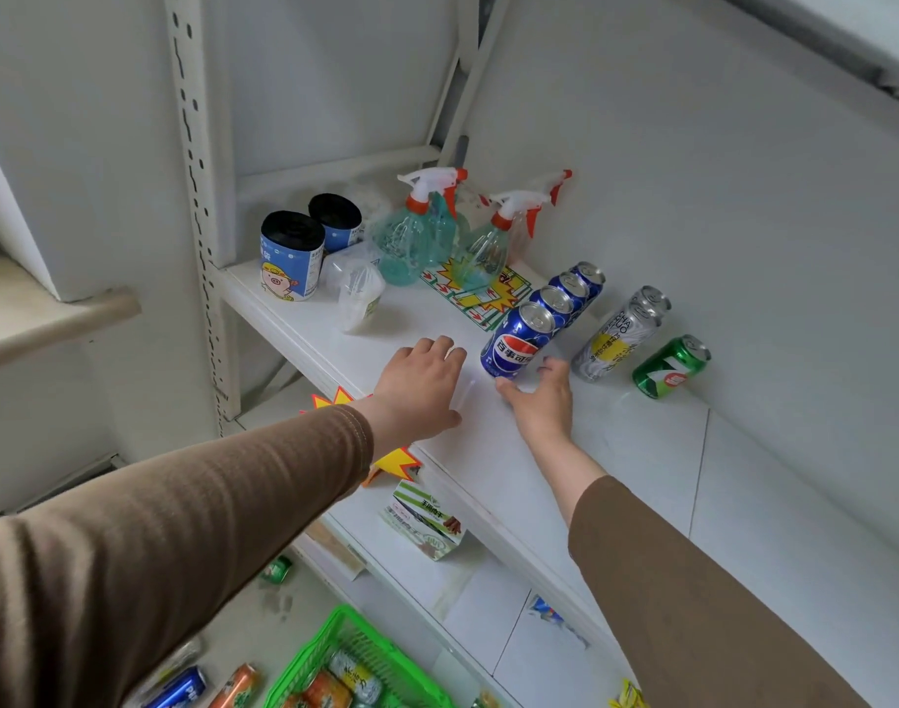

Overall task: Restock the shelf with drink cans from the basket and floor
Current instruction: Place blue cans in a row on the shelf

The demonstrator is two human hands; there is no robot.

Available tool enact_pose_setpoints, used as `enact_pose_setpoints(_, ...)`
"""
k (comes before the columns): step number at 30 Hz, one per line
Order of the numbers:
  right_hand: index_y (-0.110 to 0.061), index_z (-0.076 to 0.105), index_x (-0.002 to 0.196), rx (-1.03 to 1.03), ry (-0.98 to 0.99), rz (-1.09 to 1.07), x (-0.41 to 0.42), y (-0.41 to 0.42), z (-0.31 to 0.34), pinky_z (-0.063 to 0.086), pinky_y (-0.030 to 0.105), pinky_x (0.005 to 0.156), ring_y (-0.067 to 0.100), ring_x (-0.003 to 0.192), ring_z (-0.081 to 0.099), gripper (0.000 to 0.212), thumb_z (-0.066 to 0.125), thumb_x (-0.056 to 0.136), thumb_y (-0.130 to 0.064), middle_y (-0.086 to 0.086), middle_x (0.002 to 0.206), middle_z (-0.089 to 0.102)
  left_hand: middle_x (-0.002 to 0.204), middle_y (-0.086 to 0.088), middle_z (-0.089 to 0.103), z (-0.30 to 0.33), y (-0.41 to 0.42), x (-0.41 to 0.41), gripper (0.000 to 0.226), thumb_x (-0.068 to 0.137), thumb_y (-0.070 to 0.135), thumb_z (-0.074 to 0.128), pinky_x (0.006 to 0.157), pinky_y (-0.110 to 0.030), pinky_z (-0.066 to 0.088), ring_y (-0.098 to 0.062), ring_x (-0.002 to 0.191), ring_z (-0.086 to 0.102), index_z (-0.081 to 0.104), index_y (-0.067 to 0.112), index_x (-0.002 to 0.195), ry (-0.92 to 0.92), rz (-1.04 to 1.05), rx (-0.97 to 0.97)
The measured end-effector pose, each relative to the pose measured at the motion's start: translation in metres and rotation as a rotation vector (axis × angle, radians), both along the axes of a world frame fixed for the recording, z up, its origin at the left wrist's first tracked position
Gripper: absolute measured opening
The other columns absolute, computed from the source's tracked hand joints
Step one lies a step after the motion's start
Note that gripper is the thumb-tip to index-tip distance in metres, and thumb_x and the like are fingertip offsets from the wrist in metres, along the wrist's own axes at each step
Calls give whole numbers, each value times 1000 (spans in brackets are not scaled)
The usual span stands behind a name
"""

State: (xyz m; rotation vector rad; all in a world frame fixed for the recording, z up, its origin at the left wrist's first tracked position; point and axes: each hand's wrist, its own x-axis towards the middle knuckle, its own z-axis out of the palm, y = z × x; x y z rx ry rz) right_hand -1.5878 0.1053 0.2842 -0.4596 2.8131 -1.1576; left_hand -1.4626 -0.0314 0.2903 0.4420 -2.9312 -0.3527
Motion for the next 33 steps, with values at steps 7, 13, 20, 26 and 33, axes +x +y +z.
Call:
enact_pose_setpoints(7, -13, 35, 150, 415, 335, 291, 59, 62, 10, 35, 40, 111, 26, 139, 29, 76, 69, 89, -43, 7, 153, 39, 153, -8, 28, -10, 20, 38, 86, 80, 51, 68, 112, -42, 30, -28, 137, 33, 28, 18, 148, 30, -6, -61)
enact_pose_setpoints(13, -17, 35, 151, 462, 497, 447, 119, 112, -6, 35, 45, 113, 27, 142, 29, 74, 64, 90, -49, 6, 156, 36, 149, -10, 40, -29, 66, 102, 88, 74, 48, 73, 111, -42, 30, -29, 136, 38, 35, 14, 146, 179, -8, -139)
enact_pose_setpoints(20, -16, 34, 153, 459, 580, 633, 190, 179, -57, 25, 45, 121, 26, 147, 25, 76, 62, 91, -50, 4, 159, 32, 152, -10, 35, -83, 137, 197, 96, 74, 51, 73, 115, -44, 26, -29, 139, 34, 28, 13, 151, 70, 52, -149)
enact_pose_setpoints(26, -15, 34, 152, 506, 480, 782, 244, 219, -147, 27, 42, 120, 25, 147, 27, 76, 65, 91, -48, 5, 158, 34, 152, -9, 34, -168, 188, 262, 100, 71, 49, 75, 116, -45, 24, -28, 140, 32, 27, 15, 151, -115, 81, -67)
enact_pose_setpoints(33, -17, 25, 156, 629, 221, 841, 274, 249, -284, 22, 39, 123, 23, 150, 20, 78, 64, 93, -42, 2, 162, 25, 155, -10, 32, -290, 221, 303, 97, 75, 45, 74, 116, -44, 25, -29, 140, 32, 25, 14, 153, -325, 130, 37)
